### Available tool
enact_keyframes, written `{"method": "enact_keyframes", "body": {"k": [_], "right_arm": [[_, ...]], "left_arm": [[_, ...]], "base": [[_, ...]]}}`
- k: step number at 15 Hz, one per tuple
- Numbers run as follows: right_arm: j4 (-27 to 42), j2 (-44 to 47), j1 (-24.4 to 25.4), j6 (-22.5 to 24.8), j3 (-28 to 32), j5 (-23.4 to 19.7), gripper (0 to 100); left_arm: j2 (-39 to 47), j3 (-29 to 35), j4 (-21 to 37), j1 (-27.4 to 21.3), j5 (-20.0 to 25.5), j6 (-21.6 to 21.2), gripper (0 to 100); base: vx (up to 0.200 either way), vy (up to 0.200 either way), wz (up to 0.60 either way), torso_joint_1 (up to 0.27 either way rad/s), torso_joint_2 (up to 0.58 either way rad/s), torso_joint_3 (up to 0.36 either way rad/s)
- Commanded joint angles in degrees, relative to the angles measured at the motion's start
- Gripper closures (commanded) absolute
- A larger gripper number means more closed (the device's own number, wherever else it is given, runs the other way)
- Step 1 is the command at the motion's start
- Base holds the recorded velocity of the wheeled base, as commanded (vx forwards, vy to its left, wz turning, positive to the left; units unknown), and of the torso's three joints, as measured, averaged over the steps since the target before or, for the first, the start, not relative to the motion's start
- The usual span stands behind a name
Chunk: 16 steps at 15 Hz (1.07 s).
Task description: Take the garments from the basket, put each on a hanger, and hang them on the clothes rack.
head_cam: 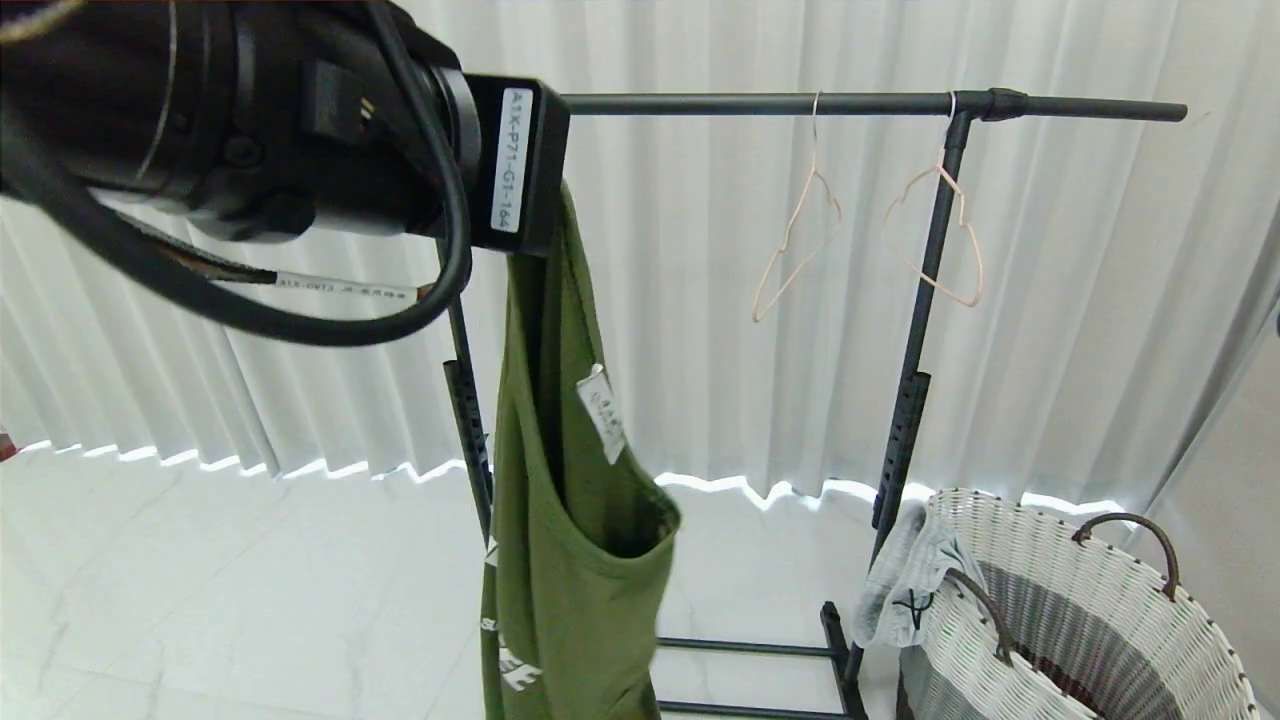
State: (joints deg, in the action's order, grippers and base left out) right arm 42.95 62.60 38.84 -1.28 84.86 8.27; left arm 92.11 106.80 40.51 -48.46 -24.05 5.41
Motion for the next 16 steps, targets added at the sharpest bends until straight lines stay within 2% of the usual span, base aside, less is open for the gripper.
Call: {"method": "enact_keyframes", "body": {"k": [1, 2, 3, 4, 6, 7, 9, 12, 14, 16], "right_arm": [[4.34, 1.03, -3.07, 0.4, -1.36, 4.74, 0], [5.92, 1.3, -3.42, 0.49, -1.89, 7.29, 0], [6.45, 1.47, -3.6, 0.31, -4.18, 11.51, 0], [6.36, 1.21, -4.74, 0.4, -7.6, 13.97, 0], [4.51, 0.33, -6.23, 1.1, -12.35, 15.55, 0], [3.2, -0.02, -6.67, 1.37, -13.93, 16.43, 0], [0.38, -1.95, -7.02, 3.92, -19.29, 20.83, 0], [-4.28, -6.96, -7.02, 10.24, -25.8, 20.65, 0], [-9.2, -8.37, -7.46, 9.81, -29.14, 20.39, 0], [-11.92, -8.72, -7.46, 6.91, -31.16, 20.39, 0]], "left_arm": [[-5.01, -9.42, -0.26, 2.58, -0.38, 0.04, 100], [-6.42, -12.85, -0.43, 3.9, -0.38, 0.12, 100], [-10.2, -20.32, -3.24, 6.53, -0.29, 0.12, 100], [-13.8, -27.17, -6.5, 8.73, -0.21, -0.14, 100], [-18.28, -33.76, -6.94, 10.14, 0.06, -0.14, 100], [-19.07, -35.08, -7.11, 10.31, 0.06, -0.14, 100], [-19.69, -35.52, -7.11, 10.58, 0.06, -0.05, 100], [-19.87, -34.2, -7.2, 10.58, -0.03, -0.14, 100], [-19.87, -33.5, -7.2, 10.66, -0.03, -0.14, 100], [-20.22, -33.85, -7.2, 10.66, -0.12, -0.23, 100]], "base": [[0.0, 0.0, 0.0, 0.0, 0.0, 0.0], [0.0, 0.0, 0.0, 0.0, 0.0, 0.0], [0.0, 0.0, 0.0, 0.0, 0.0, 0.0], [0.0, 0.0, 0.0, 0.0, 0.0, 0.0], [0.0, 0.0, 0.0, 0.0, 0.0, 0.0], [0.0, 0.0, 0.0, 0.0, 0.0, 0.0], [0.0, 0.0, 0.0, 0.0, 0.0, 0.0], [0.0, 0.0, 0.0, 0.0, 0.0, 0.0], [0.0, 0.0, 0.0, 0.0, 0.0, 0.0], [0.0, 0.0, 0.0, 0.061, -0.2, -0.119]]}}
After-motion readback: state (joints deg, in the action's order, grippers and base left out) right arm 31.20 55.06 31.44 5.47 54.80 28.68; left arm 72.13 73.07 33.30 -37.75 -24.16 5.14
